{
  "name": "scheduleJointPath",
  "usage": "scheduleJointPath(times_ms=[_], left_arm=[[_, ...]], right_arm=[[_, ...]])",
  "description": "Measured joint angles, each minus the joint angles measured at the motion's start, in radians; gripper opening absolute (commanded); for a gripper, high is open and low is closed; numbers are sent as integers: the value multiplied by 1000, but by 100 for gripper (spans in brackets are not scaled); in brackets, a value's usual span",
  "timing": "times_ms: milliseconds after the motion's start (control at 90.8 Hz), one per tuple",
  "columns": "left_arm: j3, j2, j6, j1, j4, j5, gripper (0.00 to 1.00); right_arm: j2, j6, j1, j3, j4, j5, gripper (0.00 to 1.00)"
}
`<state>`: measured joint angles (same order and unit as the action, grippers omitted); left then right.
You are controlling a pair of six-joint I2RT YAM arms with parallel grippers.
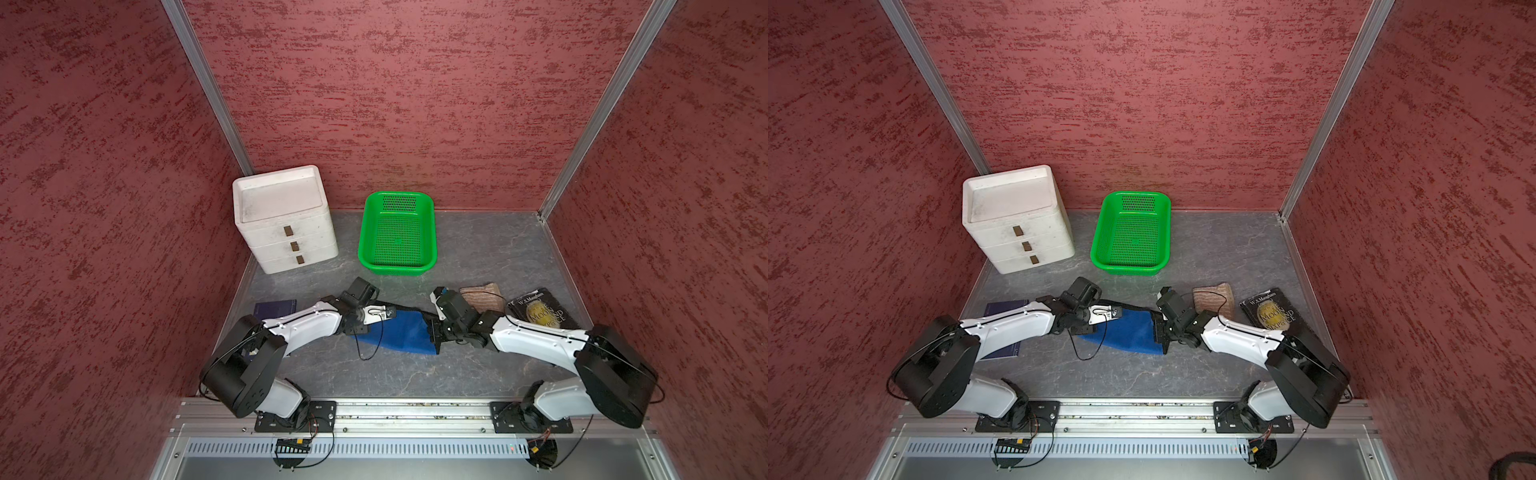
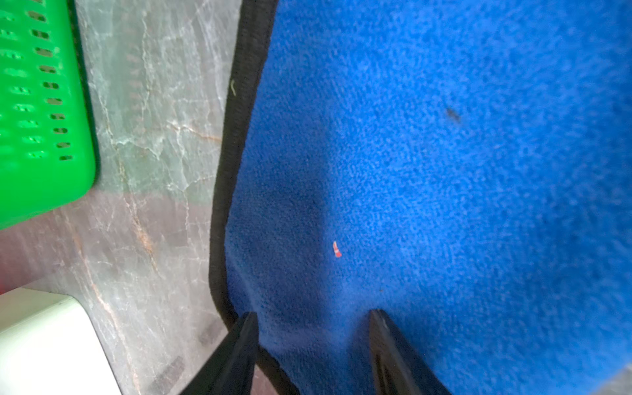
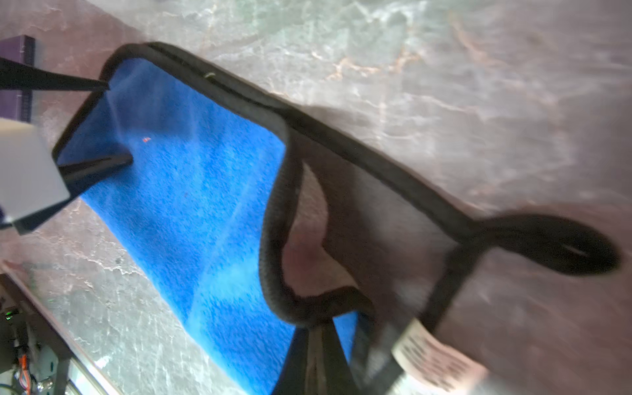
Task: Fold the square dishcloth
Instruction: Smooth out the cleaning item at the center of the board.
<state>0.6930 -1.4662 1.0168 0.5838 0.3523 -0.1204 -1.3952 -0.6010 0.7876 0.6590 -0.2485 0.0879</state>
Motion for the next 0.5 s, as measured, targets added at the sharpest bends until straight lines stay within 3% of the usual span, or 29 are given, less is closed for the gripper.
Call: scheduleJointPath(times_ms=[275, 320, 331, 353, 496], left_arm=[[-13, -19, 31, 0, -97, -44, 55], [-14, -21, 32, 0, -103, -47, 55], [-14, -21, 32, 0, -104, -47, 55], [-14, -21, 32, 0, -106, -47, 55], [-19, -15, 35, 1, -110, -50, 56]], right_arm=[[32, -21, 0, 37, -207, -75, 0], [9, -24, -1, 48, -229, -87, 6], [0, -25, -1, 51, -232, -89, 13], [-16, -29, -2, 59, -241, -95, 17], [-141, -37, -2, 129, -297, -146, 23]])
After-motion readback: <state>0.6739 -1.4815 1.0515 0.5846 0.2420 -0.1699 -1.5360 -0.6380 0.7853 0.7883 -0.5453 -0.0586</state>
